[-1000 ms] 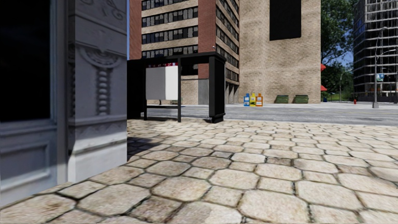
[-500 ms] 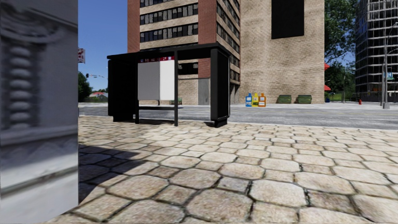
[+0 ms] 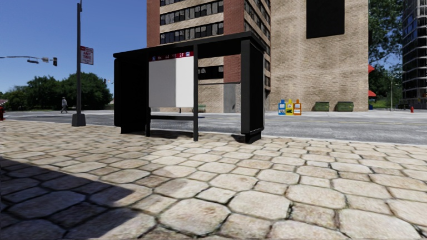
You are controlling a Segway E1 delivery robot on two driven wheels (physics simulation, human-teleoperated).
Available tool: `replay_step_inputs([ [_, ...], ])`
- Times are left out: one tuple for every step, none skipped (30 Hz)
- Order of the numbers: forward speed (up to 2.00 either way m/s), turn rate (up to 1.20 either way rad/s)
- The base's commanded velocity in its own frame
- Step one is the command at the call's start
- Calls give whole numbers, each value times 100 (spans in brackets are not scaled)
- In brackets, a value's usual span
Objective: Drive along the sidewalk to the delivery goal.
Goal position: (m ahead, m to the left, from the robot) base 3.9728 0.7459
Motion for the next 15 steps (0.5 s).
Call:
replay_step_inputs([
  [192, 43],
  [192, 43],
  [192, 43],
  [192, 43],
  [192, 43],
  [192, 43],
  [192, 43],
  [192, 43],
  [192, 43],
  [192, 43],
  [192, 43],
  [192, 43],
  [192, 43],
  [192, 43],
  [192, 43],
])
